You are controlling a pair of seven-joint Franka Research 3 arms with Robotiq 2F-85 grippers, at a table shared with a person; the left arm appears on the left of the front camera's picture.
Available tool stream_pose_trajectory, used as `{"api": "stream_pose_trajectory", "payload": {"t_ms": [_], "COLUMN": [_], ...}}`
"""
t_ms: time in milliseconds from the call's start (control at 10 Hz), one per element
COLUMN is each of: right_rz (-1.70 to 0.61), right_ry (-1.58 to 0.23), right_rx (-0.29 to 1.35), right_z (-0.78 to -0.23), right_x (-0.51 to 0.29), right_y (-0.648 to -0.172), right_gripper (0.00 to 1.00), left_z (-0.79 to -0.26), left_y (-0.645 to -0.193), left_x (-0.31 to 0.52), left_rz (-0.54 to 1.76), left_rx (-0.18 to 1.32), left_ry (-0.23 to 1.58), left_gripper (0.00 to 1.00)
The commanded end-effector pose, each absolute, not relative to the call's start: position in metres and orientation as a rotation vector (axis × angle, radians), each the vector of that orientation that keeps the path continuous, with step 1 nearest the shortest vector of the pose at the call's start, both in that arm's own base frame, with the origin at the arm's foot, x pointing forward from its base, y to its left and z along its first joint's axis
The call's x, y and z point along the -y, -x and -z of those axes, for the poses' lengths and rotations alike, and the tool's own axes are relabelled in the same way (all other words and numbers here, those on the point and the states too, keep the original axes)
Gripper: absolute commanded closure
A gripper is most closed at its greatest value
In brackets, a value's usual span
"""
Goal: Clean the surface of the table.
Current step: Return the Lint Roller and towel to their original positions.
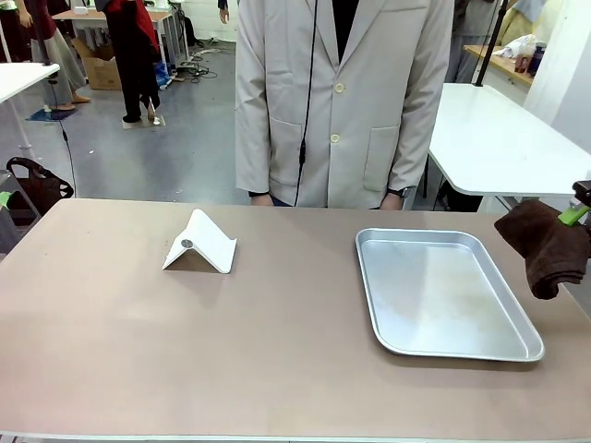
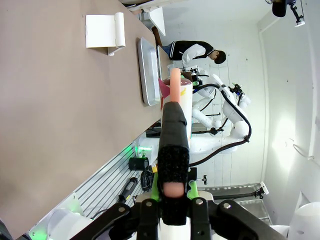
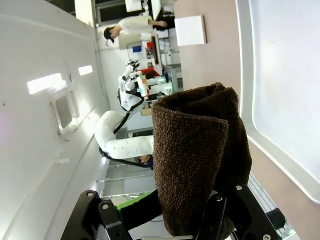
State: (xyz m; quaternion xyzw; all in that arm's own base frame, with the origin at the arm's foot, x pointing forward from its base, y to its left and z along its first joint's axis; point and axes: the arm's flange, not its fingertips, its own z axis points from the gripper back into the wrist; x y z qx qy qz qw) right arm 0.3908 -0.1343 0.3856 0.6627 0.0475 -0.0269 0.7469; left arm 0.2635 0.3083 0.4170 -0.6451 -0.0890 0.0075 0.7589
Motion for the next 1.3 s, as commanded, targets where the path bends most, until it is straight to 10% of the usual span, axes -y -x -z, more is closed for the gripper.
{"api": "stream_pose_trajectory", "payload": {"t_ms": [0,1200], "right_rz": [0.051,-0.013], "right_ry": [-1.463,-1.383], "right_rx": [-0.096,-0.089], "right_z": [-0.391,-0.429], "right_x": [0.136,0.028], "right_y": [-0.392,-0.428], "right_gripper": [1.0,1.0], "left_z": [-0.421,-0.484], "left_y": [-0.263,-0.311], "left_x": [-0.305,-0.224], "left_rz": [-0.03,0.078], "left_rx": [0.196,0.129], "left_ry": [1.415,1.215], "left_gripper": [0.78,0.78]}}
